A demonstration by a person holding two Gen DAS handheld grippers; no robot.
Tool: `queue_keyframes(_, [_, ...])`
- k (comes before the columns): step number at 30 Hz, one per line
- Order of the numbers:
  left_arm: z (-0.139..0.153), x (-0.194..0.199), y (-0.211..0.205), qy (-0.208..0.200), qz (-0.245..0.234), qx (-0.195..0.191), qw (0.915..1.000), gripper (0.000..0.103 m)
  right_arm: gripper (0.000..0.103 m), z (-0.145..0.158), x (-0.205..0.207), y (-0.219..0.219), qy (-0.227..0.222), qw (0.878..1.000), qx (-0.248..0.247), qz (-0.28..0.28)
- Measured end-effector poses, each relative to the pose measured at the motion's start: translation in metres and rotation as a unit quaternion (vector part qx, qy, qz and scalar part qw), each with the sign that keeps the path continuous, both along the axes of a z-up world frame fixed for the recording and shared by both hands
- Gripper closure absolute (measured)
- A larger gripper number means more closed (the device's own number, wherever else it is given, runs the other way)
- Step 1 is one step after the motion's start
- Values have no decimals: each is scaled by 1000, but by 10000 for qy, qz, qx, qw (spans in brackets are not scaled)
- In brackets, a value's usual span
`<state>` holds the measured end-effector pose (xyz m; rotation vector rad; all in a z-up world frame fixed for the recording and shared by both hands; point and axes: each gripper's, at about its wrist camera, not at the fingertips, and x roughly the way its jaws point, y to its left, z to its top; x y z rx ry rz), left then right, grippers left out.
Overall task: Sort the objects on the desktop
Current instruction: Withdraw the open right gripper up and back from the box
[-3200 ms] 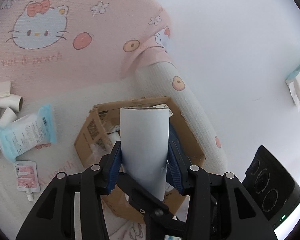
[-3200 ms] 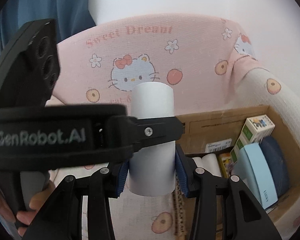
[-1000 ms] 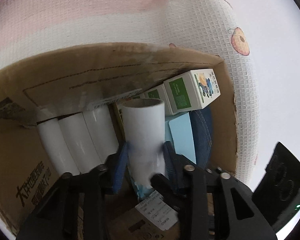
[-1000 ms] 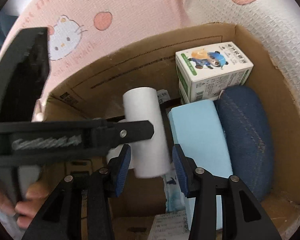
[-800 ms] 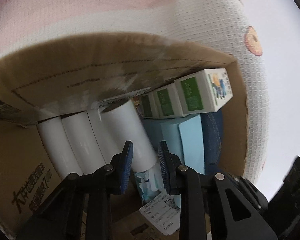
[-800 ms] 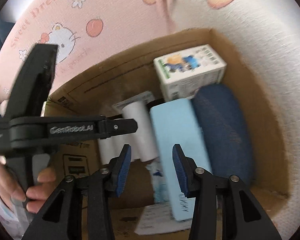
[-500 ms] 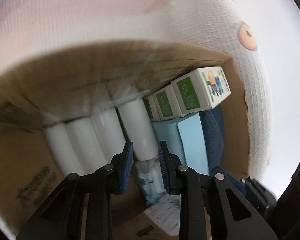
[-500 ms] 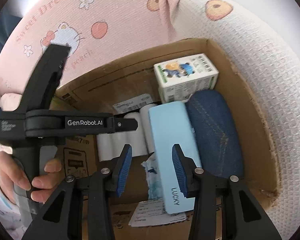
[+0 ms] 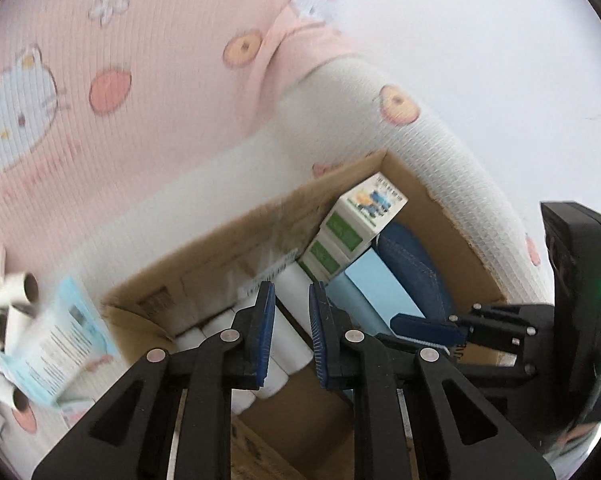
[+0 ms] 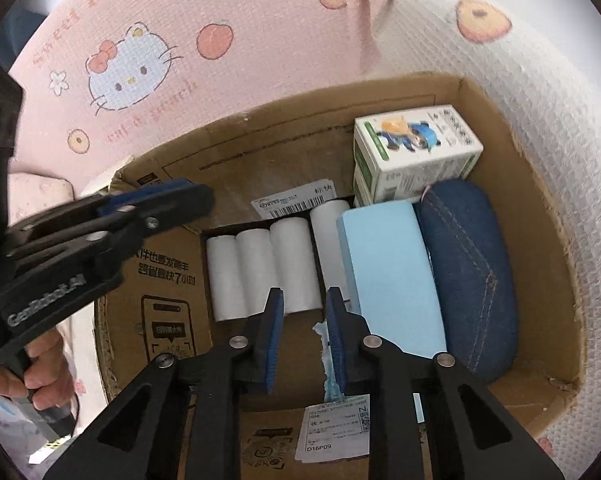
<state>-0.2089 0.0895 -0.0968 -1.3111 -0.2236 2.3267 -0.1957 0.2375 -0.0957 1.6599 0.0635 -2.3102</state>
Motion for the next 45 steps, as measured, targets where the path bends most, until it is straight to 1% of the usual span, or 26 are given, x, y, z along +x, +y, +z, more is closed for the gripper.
queue_keyframes(1, [-2, 7, -2, 74, -41, 58, 9999, 83, 84, 2, 0, -3, 54, 10000, 71, -14])
queue_keyframes(2, [5, 1, 6, 139, -85, 130, 9998, 83, 84, 5, 1, -6, 128, 9998, 125, -33])
queue_keyframes(3, [6, 6, 3, 200, -154, 210, 9995, 83, 84, 7, 2, -7, 178, 9997, 152, -48])
queue_keyframes(5, [11, 9, 3, 270, -222, 235, 9991, 79, 84, 12, 5, -11, 292, 9992, 244, -83])
queue_keyframes(7, [13, 17, 4, 402, -284, 130, 9987, 59, 84, 15, 6, -15, 395, 9984, 391, -91])
queue_keyframes(8, [16, 23, 3, 512, -293, 41, 9983, 56, 84, 18, 9, -18, 453, 9979, 458, -93])
queue_keyframes(9, [20, 32, 3, 692, -275, -58, 9972, 54, 84, 21, 13, -21, 507, 9973, 529, -75])
queue_keyframes(11, [29, 46, -1, 966, -141, -112, 9952, 53, 84, 27, 21, -26, 631, 9963, 576, -42])
queue_keyframes(12, [33, 56, -3, 1165, -101, -83, 9931, 51, 84, 29, 24, -27, 681, 9961, 561, -49])
queue_keyframes(15, [44, 81, -9, 1554, -17, -120, 9878, 44, 84, 34, 35, -30, 801, 9952, 532, -170])
queue_keyframes(17, [49, 94, -11, 1747, 39, -287, 9842, 42, 84, 37, 43, -30, 878, 9945, 521, -251])
queue_keyframes(18, [51, 102, -11, 1851, 84, -465, 9816, 42, 84, 38, 48, -30, 909, 9939, 537, -308])
queue_keyframes(19, [51, 105, -10, 1889, 115, -539, 9804, 41, 84, 39, 51, -30, 921, 9936, 560, -347])
queue_keyframes(21, [52, 115, -11, 1865, 119, -628, 9804, 41, 84, 40, 59, -30, 965, 9922, 665, -428])
queue_keyframes(24, [48, 120, -13, 1542, 32, -470, 9869, 41, 84, 44, 74, -30, 1074, 9896, 830, -475])
queue_keyframes(26, [47, 122, -16, 1383, -10, -391, 9896, 41, 84, 47, 83, -28, 1162, 9879, 898, -494])
queue_keyframes(27, [47, 124, -17, 1340, 2, -412, 9901, 41, 84, 48, 86, -27, 1193, 9872, 926, -513])
queue_keyframes(30, [49, 130, -22, 1401, 133, -734, 9873, 41, 84, 49, 99, -24, 1258, 9850, 1046, -544])
queue_keyframes(33, [49, 137, -32, 1394, 281, -873, 9860, 41, 84, 50, 112, -22, 1291, 9848, 1004, -588])
queue_keyframes(36, [48, 143, -42, 1196, 356, -773, 9892, 41, 84, 49, 128, -23, 1289, 9874, 798, -443])
queue_keyframes(39, [50, 147, -46, 979, 371, -629, 9925, 41, 84, 48, 140, -22, 1233, 9878, 819, -490])
queue_keyframes(40, [52, 148, -45, 947, 377, -623, 9928, 39, 82, 48, 142, -22, 1232, 9871, 880, -520])
queue_keyframes(41, [53, 148, -44, 903, 369, -637, 9932, 37, 77, 49, 146, -23, 1237, 9861, 967, -548])
queue_keyframes(42, [54, 149, -41, 845, 371, -739, 9930, 35, 72, 51, 148, -23, 1257, 9852, 1007, -582])
queue_keyframes(44, [58, 151, -34, 890, 391, -1019, 9900, 34, 43, 55, 153, -22, 1330, 9841, 973, -662])
queue_keyframes(45, [61, 153, -28, 973, 396, -1220, 9869, 33, 40, 57, 154, -22, 1365, 9840, 913, -689])
